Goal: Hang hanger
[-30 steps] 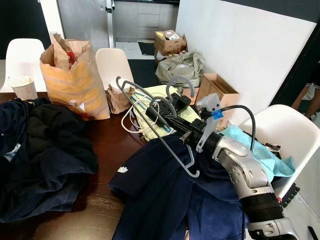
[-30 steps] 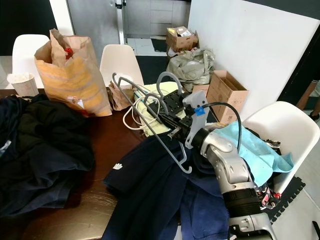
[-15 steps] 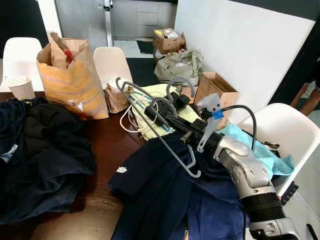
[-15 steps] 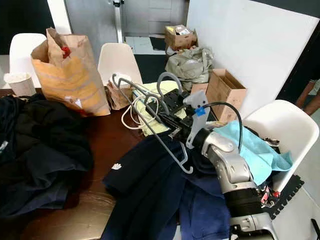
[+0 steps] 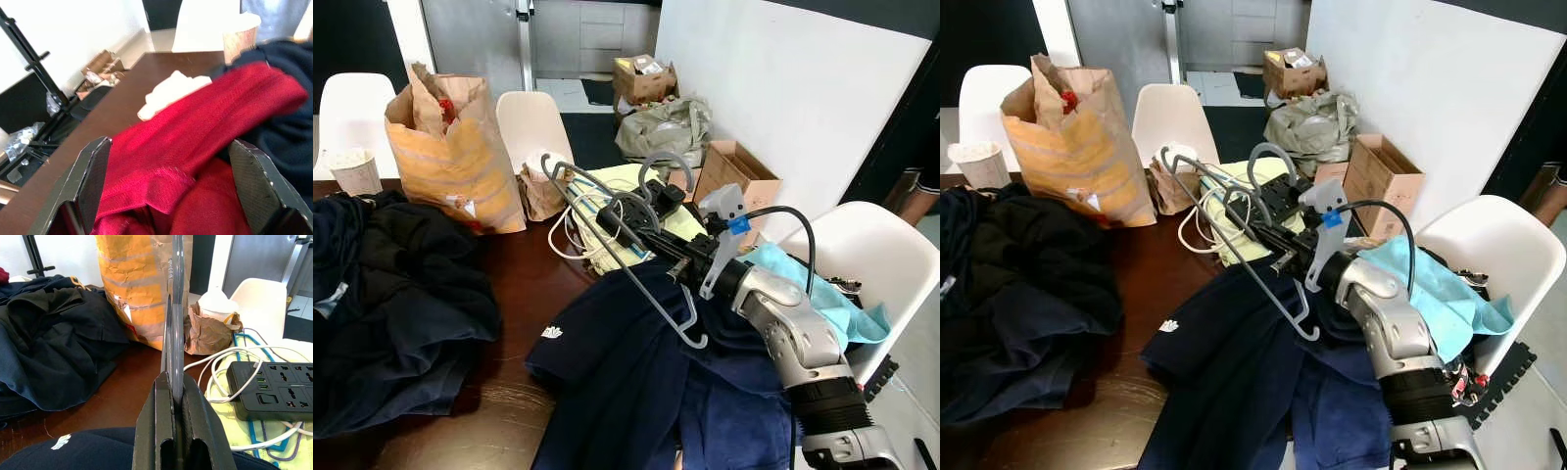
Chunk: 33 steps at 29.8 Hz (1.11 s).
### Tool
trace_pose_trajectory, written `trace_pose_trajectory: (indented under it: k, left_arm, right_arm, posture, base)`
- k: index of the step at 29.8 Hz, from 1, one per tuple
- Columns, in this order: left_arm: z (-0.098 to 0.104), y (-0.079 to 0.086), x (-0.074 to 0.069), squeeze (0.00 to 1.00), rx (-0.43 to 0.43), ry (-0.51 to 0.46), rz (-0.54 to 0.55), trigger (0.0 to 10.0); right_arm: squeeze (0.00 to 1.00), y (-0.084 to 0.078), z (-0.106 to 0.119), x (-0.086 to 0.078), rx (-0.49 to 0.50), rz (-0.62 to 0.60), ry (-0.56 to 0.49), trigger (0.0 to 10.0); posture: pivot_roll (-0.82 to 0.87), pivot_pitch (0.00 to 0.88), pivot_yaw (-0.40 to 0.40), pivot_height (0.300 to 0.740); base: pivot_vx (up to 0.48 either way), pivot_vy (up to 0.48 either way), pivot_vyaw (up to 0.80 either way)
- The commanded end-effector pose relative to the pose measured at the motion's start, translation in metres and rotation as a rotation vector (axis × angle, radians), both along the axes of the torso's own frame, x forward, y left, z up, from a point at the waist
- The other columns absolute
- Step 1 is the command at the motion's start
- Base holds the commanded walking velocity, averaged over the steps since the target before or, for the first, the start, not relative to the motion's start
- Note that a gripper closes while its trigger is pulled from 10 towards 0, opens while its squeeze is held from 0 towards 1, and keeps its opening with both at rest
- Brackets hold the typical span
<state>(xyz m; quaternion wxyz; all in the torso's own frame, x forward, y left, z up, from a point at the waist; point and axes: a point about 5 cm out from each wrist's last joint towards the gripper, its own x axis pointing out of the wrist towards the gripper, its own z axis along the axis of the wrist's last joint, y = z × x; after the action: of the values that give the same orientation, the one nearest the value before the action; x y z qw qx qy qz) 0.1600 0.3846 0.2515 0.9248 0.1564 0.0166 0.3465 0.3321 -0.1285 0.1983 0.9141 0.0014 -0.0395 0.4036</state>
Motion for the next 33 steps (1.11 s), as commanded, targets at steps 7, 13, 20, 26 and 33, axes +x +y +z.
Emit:
trace_pose_trajectory:
  k: [7, 13, 20, 26, 33]
  left_arm:
    - [0.014, -0.001, -0.001, 0.0, 0.058, -0.031, 0.01, 9.7]
    - [0.0, -0.006, 0.004, 0.0, 0.014, -0.004, -0.019, 3.5]
    - [-0.012, -0.008, 0.006, 0.0, -0.027, 0.053, -0.036, 4.2]
    - [-0.01, -0.014, 0.009, 0.0, 0.003, 0.055, -0.077, 8.3]
    - [-0.002, -0.024, 0.015, 1.0, 0.041, 0.025, -0.143, 10.0]
  right_arm:
    - [0.0, -0.001, 0.001, 0.001, -0.003, -0.003, -0.001, 10.0]
    - [0.0, -0.002, 0.001, 0.001, -0.005, -0.005, -0.001, 10.0]
    - [0.0, -0.004, 0.002, 0.001, -0.008, -0.01, -0.003, 10.0]
    - [0.0, -0.004, 0.002, 0.001, -0.009, -0.009, -0.004, 10.0]
    - [0.0, -0.003, 0.002, 0.001, -0.01, -0.006, -0.002, 10.0]
  posture:
    - [0.04, 0.002, -0.07, 0.74]
    - [0.03, 0.005, -0.069, 0.74]
    - [0.03, 0.005, -0.07, 0.74]
    - [0.03, 0.007, -0.072, 0.74]
    - [0.03, 0.009, -0.074, 0.74]
  base:
    - [0.0, 0.0, 0.0]
    - [0.0, 0.0, 0.0]
    - [0.0, 0.0, 0.0]
    - [0.0, 0.0, 0.0]
    - [0.0, 0.0, 0.0]
